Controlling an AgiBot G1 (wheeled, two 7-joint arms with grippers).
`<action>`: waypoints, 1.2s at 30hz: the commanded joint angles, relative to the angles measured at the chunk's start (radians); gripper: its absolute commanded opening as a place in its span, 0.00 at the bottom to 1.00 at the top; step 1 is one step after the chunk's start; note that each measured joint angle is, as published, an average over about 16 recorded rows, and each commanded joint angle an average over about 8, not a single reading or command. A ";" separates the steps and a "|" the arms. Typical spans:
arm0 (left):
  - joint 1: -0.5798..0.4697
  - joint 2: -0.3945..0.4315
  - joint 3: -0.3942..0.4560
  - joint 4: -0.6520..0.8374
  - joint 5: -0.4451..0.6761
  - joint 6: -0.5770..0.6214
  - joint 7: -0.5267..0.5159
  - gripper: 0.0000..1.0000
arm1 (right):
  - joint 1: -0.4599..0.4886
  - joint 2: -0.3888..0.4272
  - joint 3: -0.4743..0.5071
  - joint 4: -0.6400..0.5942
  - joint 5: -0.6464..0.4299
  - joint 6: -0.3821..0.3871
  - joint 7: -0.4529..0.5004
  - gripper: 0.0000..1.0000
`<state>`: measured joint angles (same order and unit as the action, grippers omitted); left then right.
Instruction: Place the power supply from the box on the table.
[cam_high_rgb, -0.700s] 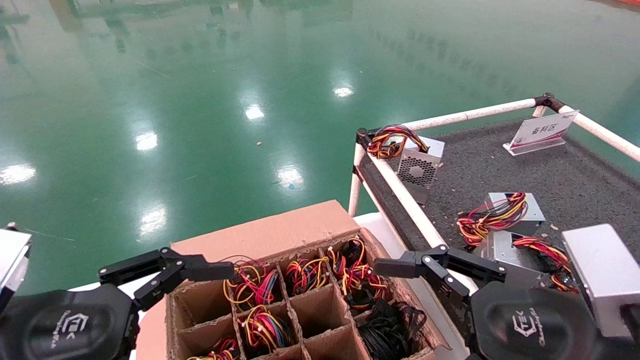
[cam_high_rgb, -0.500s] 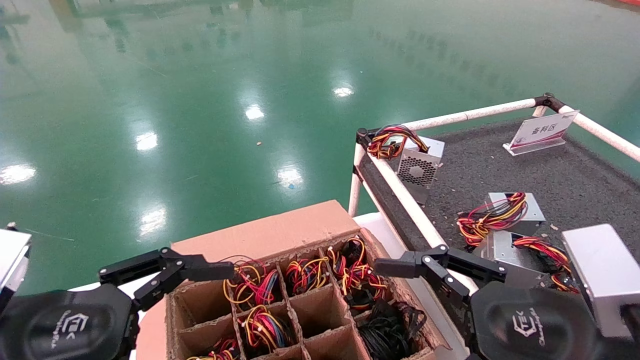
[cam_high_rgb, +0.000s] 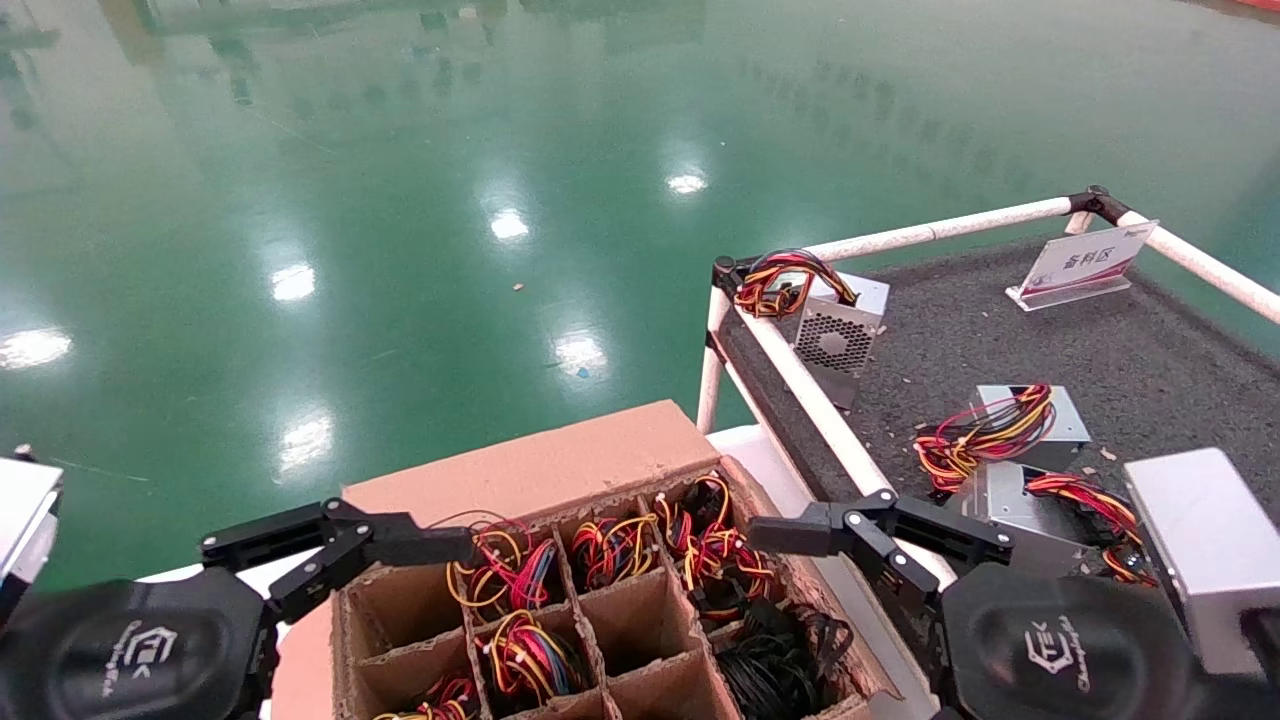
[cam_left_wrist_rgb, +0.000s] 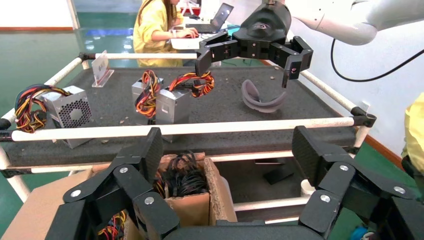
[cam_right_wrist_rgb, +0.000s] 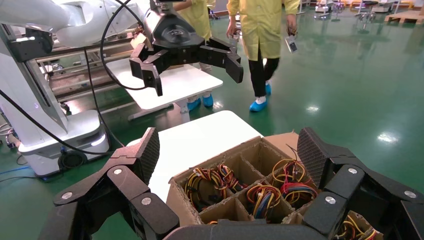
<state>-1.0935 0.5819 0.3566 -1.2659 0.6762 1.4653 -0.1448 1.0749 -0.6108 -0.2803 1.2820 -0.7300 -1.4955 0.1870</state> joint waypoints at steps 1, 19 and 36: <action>0.000 0.000 0.000 0.000 0.000 0.000 0.000 0.00 | 0.000 0.000 0.000 0.000 0.000 0.000 0.000 1.00; 0.000 0.000 0.000 0.000 0.000 0.000 0.000 0.00 | 0.000 0.000 0.000 0.000 0.000 0.000 0.000 1.00; 0.000 0.000 0.000 0.000 0.000 0.000 0.000 0.00 | 0.000 0.000 0.000 0.000 0.000 0.000 0.000 1.00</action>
<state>-1.0935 0.5819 0.3566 -1.2659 0.6762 1.4653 -0.1448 1.0749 -0.6108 -0.2803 1.2820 -0.7300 -1.4955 0.1870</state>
